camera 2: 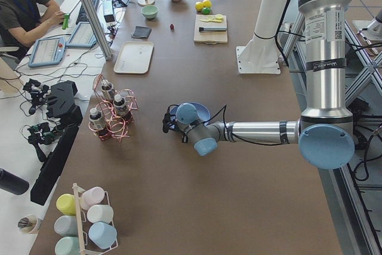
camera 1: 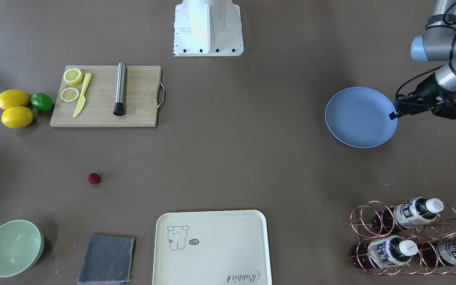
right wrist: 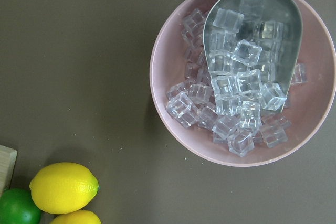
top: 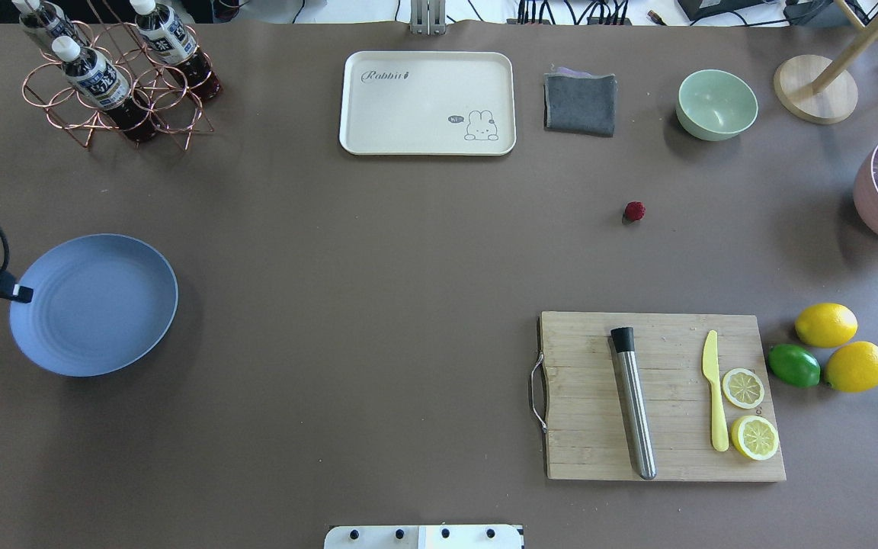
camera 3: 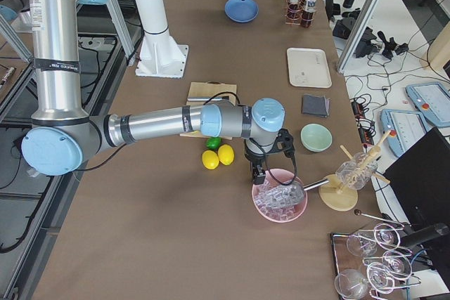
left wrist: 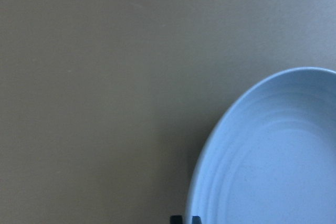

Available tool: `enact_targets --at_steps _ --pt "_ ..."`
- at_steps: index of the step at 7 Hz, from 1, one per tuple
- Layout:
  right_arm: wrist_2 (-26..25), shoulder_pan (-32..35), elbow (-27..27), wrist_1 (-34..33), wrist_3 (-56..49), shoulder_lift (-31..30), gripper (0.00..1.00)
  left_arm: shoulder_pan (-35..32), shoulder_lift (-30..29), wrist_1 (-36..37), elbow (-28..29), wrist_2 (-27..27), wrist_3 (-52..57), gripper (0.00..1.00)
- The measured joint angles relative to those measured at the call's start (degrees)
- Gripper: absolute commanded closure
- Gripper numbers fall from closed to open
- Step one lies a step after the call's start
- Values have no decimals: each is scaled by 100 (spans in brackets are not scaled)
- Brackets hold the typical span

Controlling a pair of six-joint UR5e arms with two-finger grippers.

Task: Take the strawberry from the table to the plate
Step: 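Slide the blue plate to center with left gripper while right moves above strawberry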

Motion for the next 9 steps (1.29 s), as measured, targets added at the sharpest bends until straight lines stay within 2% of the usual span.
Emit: enact_targets --at_steps 1,2,4,6,8,9 --pt "53 -107 -4 -2 127 112 0 203 -346 235 -255 43 -611 100" --pt "147 -262 -4 2 348 234 0 552 -663 662 -627 304 -1151 100" --pt "233 -559 -34 4 598 449 0 1618 -1613 1942 -1276 1322 -2240 100" --pt "251 -726 -65 3 643 585 0 2583 -2721 2937 -1271 2294 -2989 100" --pt "270 -818 -47 2 763 629 0 2939 -3227 3131 -926 2692 -3190 100" --pt "289 -857 -21 2 842 654 0 2984 -3332 3007 -708 2795 -3212 100"
